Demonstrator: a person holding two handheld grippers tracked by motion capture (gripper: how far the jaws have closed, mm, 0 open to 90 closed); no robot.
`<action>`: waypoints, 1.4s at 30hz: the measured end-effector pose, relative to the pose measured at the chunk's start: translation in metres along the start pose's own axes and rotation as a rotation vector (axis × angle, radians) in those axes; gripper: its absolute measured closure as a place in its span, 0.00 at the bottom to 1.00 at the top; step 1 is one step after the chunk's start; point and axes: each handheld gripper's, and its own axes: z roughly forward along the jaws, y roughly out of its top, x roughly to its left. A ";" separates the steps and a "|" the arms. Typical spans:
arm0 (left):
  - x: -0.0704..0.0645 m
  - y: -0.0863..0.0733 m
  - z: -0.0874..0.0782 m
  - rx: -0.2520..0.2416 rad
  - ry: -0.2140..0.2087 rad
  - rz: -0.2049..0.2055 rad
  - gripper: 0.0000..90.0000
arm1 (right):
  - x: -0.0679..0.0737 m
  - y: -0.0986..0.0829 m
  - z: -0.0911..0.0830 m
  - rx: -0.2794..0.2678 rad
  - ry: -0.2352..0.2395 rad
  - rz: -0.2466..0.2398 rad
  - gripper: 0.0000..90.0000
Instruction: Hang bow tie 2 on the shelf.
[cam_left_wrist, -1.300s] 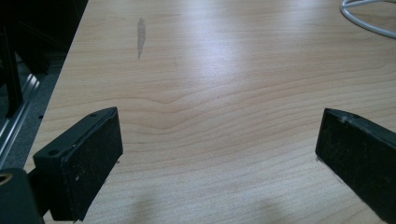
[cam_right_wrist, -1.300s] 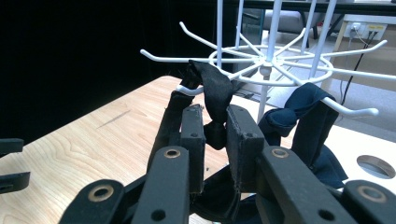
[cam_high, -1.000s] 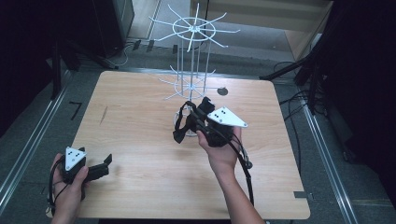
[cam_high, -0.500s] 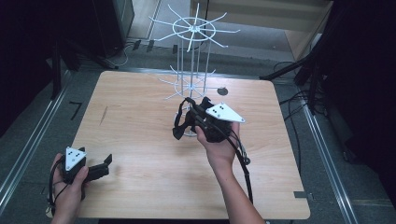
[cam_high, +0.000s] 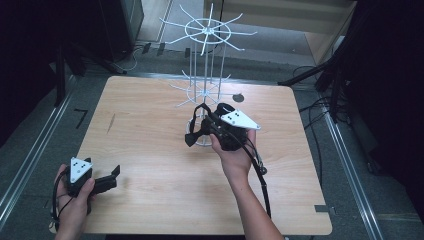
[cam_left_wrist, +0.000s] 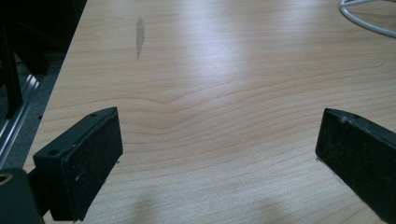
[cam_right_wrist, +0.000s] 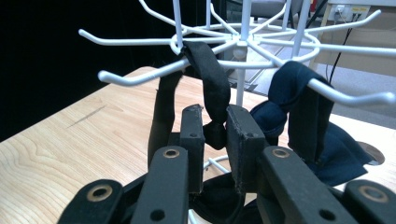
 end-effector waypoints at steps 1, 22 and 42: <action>0.000 0.000 0.000 0.001 0.000 0.001 0.01 | -0.001 -0.001 0.000 0.000 0.001 -0.004 0.87; 0.000 0.000 0.000 0.002 -0.003 0.000 0.01 | -0.004 -0.011 -0.005 0.014 0.032 -0.033 0.48; 0.000 0.000 0.000 0.004 0.000 0.004 0.01 | -0.017 -0.031 -0.029 -0.015 0.055 -0.022 0.28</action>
